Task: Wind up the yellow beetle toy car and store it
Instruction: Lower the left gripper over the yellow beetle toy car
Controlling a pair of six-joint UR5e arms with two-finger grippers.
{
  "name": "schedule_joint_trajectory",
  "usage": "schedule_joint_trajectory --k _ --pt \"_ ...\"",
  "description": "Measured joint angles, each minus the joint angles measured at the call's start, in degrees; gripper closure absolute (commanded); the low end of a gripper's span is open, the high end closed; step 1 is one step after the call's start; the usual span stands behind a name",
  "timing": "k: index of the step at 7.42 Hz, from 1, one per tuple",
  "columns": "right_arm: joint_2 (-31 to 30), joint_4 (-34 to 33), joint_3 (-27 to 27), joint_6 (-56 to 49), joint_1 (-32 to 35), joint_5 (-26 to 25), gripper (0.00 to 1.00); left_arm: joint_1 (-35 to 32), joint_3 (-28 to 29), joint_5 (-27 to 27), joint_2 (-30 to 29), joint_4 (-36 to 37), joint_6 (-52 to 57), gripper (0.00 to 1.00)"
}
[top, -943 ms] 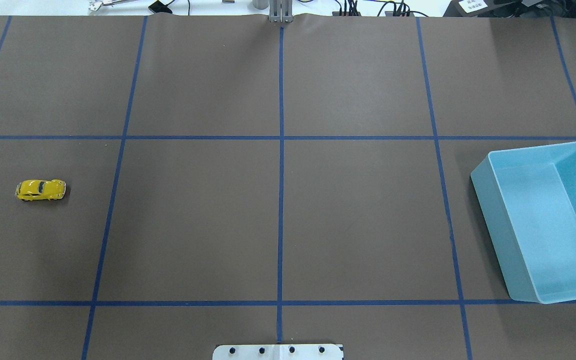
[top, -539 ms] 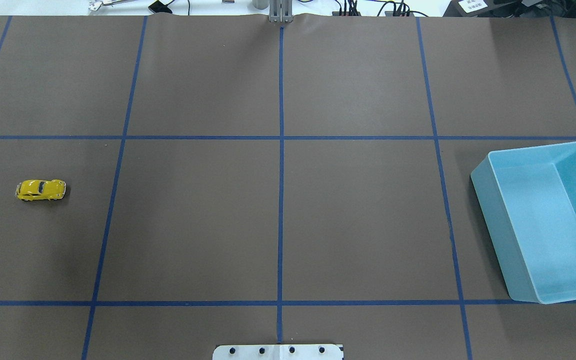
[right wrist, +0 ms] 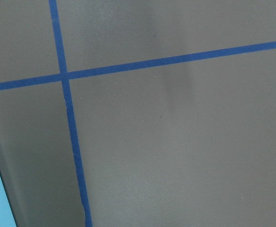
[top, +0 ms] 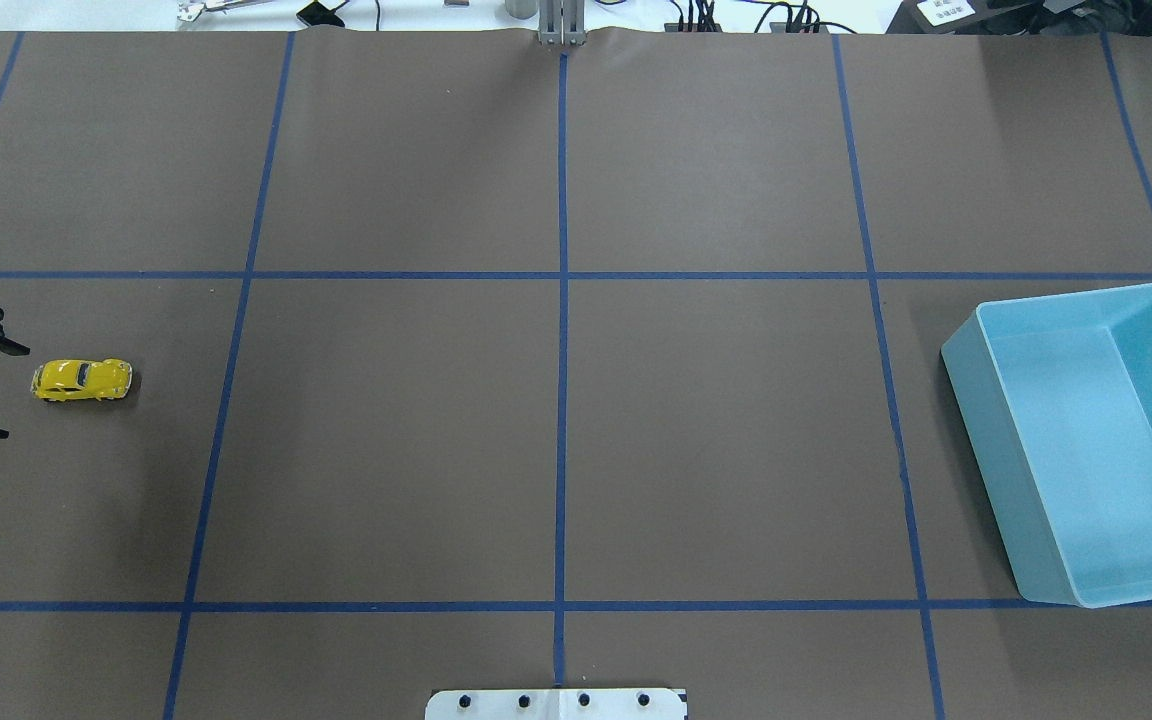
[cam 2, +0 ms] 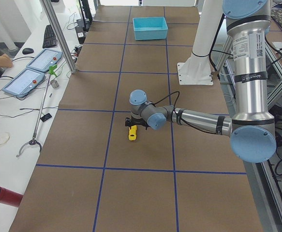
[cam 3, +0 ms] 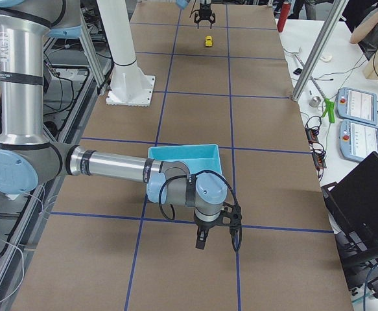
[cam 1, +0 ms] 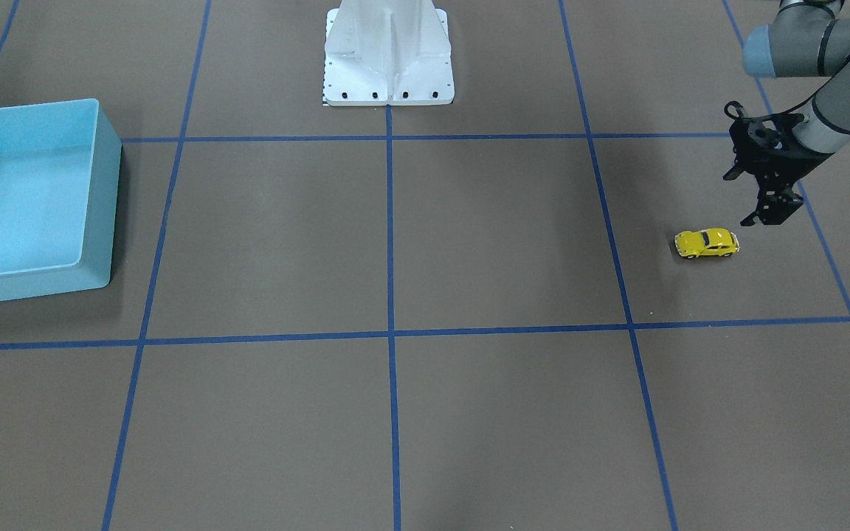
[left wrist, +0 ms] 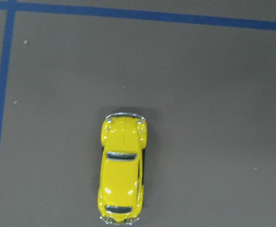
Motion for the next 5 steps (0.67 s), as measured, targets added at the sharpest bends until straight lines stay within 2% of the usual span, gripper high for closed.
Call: schedule_joint_trajectory --k 3,5 --pt "-0.1 0.0 0.1 0.0 0.1 0.0 0.00 1.0 4.4 -0.7 2.0 -12.6 -7.2 0.00" --pt "-0.1 0.0 0.2 0.0 0.2 -0.1 0.00 0.9 5.3 -1.4 2.1 -14.7 -9.0 0.00"
